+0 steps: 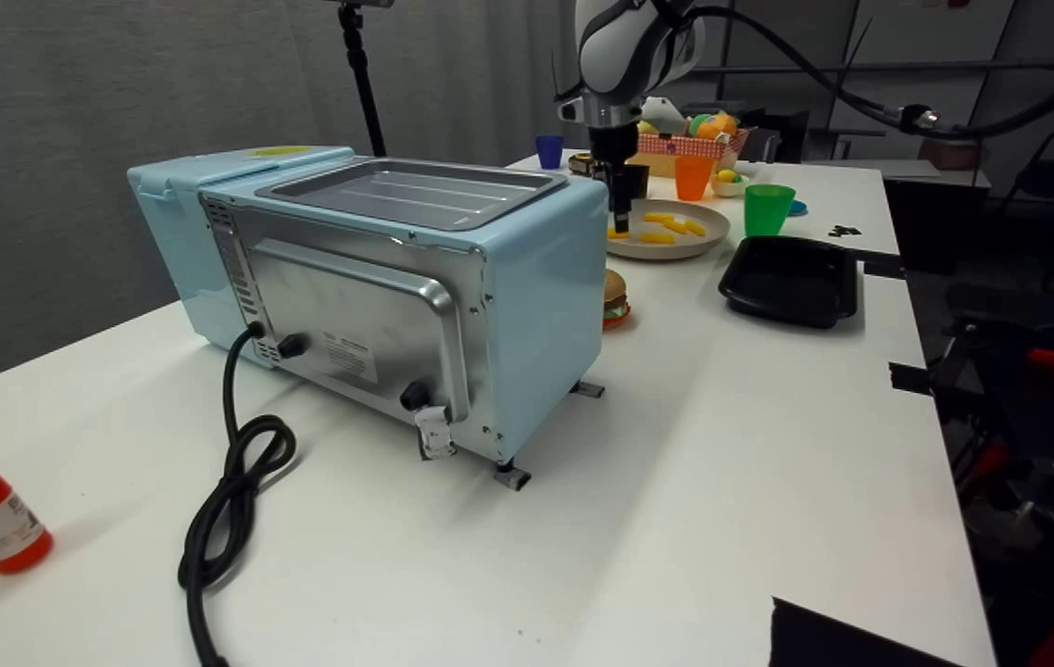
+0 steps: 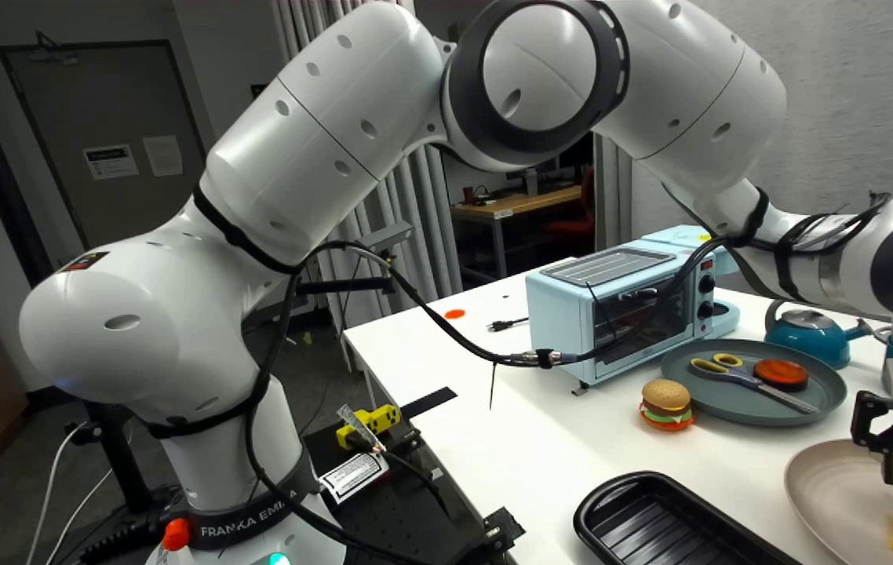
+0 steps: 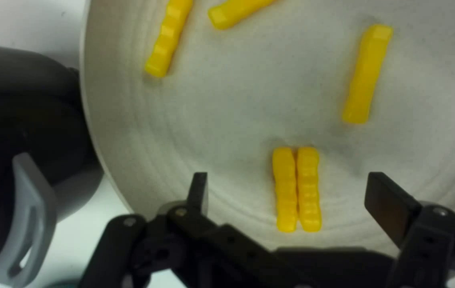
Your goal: Take the objects on the plate and put them in the bin
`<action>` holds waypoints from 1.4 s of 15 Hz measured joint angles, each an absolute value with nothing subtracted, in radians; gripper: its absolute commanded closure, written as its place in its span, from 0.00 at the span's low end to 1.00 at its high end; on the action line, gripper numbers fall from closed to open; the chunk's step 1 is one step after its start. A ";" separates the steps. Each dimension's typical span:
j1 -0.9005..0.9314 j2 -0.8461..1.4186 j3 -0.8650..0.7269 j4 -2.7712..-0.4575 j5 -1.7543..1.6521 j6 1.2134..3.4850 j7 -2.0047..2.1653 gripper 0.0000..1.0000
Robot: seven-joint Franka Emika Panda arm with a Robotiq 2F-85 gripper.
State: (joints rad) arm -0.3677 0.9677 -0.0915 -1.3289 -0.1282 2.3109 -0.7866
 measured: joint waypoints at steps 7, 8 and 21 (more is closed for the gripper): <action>-0.368 1.005 -0.083 -1.296 -0.128 2.319 -0.787 0.07; -0.368 1.009 -0.081 -1.293 -0.128 2.319 -0.787 0.15; -0.370 1.015 -0.065 -1.270 -0.127 2.319 -0.783 0.92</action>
State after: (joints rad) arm -0.3700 1.0147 -0.0651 -1.2701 -0.1273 2.3191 -0.7831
